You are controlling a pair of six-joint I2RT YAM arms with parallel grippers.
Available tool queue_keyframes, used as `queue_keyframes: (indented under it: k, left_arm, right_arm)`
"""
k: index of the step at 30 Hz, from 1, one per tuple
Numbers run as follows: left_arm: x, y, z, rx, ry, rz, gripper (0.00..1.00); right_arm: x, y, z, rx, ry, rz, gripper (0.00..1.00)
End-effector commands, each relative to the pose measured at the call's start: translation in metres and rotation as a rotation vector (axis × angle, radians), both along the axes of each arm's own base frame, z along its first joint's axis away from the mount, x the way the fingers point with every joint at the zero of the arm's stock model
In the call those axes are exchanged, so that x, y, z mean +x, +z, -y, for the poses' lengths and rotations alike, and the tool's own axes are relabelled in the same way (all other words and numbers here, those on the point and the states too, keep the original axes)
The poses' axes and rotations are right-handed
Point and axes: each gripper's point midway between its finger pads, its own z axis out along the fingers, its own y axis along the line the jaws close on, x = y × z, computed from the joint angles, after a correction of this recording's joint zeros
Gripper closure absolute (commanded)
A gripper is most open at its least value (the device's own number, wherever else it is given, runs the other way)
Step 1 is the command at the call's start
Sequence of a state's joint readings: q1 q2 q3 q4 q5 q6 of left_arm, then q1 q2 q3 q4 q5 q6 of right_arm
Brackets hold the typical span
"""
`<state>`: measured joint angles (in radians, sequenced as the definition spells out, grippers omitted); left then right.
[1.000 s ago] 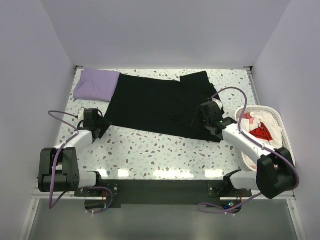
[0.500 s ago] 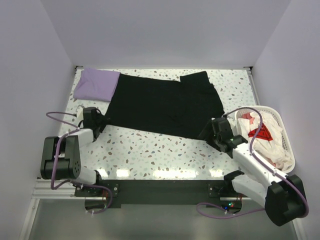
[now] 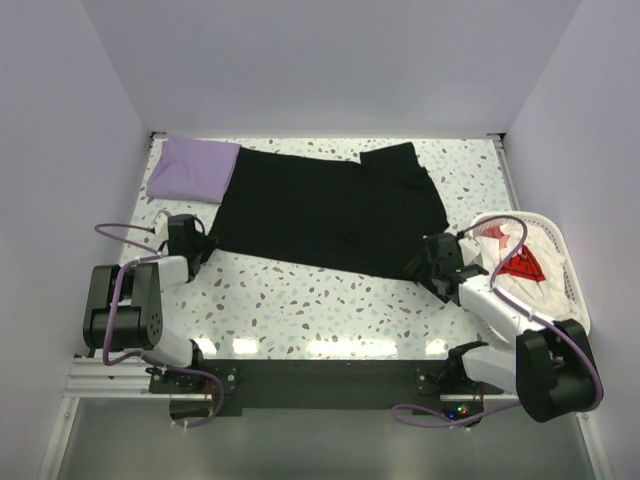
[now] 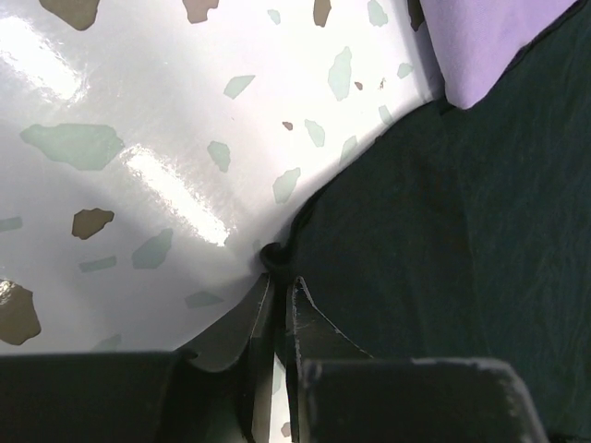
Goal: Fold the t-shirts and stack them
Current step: Fold the tshirt
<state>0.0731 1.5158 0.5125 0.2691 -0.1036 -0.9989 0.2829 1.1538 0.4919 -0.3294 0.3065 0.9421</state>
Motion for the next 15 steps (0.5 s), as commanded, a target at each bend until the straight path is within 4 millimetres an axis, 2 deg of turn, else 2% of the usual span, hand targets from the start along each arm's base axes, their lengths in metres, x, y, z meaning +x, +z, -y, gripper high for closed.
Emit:
queue_keyframes:
  k: [1, 4, 7, 8, 9, 11, 15]
  left_arm:
    - [-0.011, -0.006, -0.005, 0.036, -0.021, -0.054, 0.94]
    - [-0.015, -0.004, -0.007, 0.048, -0.018, -0.051, 0.99]
    - [-0.019, -0.001, -0.01, 0.073, -0.019, -0.056, 1.0]
    - [-0.022, -0.002, -0.013, 0.079, -0.013, -0.068, 1.0]
    - [-0.022, 0.0, -0.013, 0.087, -0.013, -0.065, 1.0]
    - [-0.026, 0.003, -0.018, 0.103, -0.001, -0.068, 1.0]
    - [-0.039, 0.013, -0.024, 0.122, 0.029, -0.068, 1.0]
  right_arm:
    - [0.022, 0.004, 0.02, -0.099, -0.072, 0.05, 0.19]
    - [0.032, 0.004, 0.021, -0.123, -0.071, 0.049, 0.26]
    - [0.04, 0.007, 0.023, -0.142, -0.07, 0.044, 0.54]
    - [0.04, 0.008, 0.023, -0.147, -0.069, 0.039, 0.71]
    - [0.04, 0.012, 0.023, -0.149, -0.067, 0.034, 0.78]
    - [0.038, 0.02, 0.023, -0.15, -0.06, 0.043, 0.87]
    - [0.023, 0.034, 0.021, -0.12, -0.038, 0.038, 0.91]
